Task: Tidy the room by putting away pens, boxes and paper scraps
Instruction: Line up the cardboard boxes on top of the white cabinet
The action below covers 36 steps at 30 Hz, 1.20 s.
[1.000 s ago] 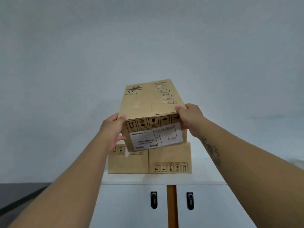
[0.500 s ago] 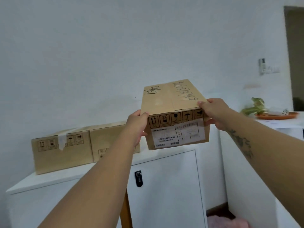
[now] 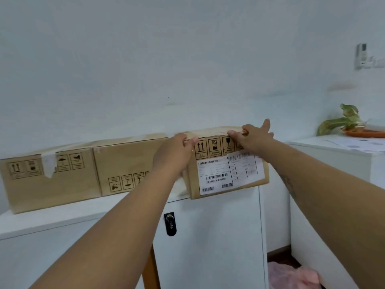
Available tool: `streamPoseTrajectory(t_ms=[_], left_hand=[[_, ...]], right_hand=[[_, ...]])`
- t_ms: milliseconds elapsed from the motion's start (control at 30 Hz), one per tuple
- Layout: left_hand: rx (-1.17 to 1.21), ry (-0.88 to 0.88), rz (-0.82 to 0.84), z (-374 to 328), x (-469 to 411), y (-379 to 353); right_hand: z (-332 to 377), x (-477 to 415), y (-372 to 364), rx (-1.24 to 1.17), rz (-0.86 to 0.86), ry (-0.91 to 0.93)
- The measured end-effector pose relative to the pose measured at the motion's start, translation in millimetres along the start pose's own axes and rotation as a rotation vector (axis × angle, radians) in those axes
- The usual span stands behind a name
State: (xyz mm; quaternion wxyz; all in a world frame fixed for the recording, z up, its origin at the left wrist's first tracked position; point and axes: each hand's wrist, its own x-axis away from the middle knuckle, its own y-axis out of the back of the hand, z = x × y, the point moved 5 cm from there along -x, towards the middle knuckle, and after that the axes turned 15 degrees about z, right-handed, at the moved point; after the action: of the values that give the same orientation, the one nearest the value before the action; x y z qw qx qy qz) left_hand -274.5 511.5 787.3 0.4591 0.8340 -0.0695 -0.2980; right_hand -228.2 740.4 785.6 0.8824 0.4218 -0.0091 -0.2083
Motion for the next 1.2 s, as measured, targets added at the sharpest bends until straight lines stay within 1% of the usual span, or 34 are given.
streamPoseTrajectory(t_ms=[67, 167, 267, 333, 433, 600, 733, 833, 933, 1000, 1033, 1100, 1167, 1200], left_hand=[[-0.169, -0.004, -0.026, 12.8, -16.5, 4.8], [-0.404, -0.009, -0.005, 40.8, -41.7, 8.9], [-0.536, 0.027, 0.027, 76.0, -59.8, 11.3], [-0.543, 0.058, 0.026, 102.2, -68.5, 13.2], [-0.516, 0.073, 0.000, 119.9, -77.5, 11.7], [-0.549, 0.153, -0.130, 117.9, -89.7, -0.8], [-0.471, 0.157, -0.212, 127.0, -98.4, -8.8], [-0.460, 0.149, -0.204, 129.3, -101.8, -9.0], [-0.456, 0.095, -0.102, 130.9, -99.5, 0.7], [-0.494, 0.094, -0.080, 141.6, -94.1, 19.6], [-0.516, 0.134, -0.100, 153.6, -89.9, 34.1], [-0.566, 0.271, -0.135, 186.5, -76.1, 63.6], [-0.616, 0.415, -0.116, 220.7, -58.1, 84.5], [-0.633, 0.451, -0.110, 232.7, -49.6, 90.1]], right_hand=[[5.0, -19.9, -13.5, 0.040, -0.003, 0.052], [10.9, -48.7, -34.9, 0.003, -0.007, 0.131], [16.7, -75.0, -48.4, 0.014, -0.020, 0.153], [20.7, -92.8, -56.8, 0.031, -0.025, 0.168], [22.0, -113.7, -64.8, 0.029, -0.028, 0.180], [25.8, -143.0, -75.0, 0.038, -0.015, 0.191], [23.4, -155.4, -78.9, 0.048, -0.030, 0.191], [23.6, -155.1, -79.5, 0.052, -0.029, 0.186], [24.5, -153.1, -78.2, 0.058, -0.028, 0.190], [22.7, -152.9, -76.4, 0.088, -0.010, 0.198], [21.4, -152.8, -75.0, 0.104, 0.010, 0.212], [16.7, -152.4, -70.4, 0.102, 0.059, 0.267], [10.4, -150.9, -65.6, 0.078, 0.095, 0.321], [7.8, -150.4, -64.5, 0.078, 0.101, 0.339]])
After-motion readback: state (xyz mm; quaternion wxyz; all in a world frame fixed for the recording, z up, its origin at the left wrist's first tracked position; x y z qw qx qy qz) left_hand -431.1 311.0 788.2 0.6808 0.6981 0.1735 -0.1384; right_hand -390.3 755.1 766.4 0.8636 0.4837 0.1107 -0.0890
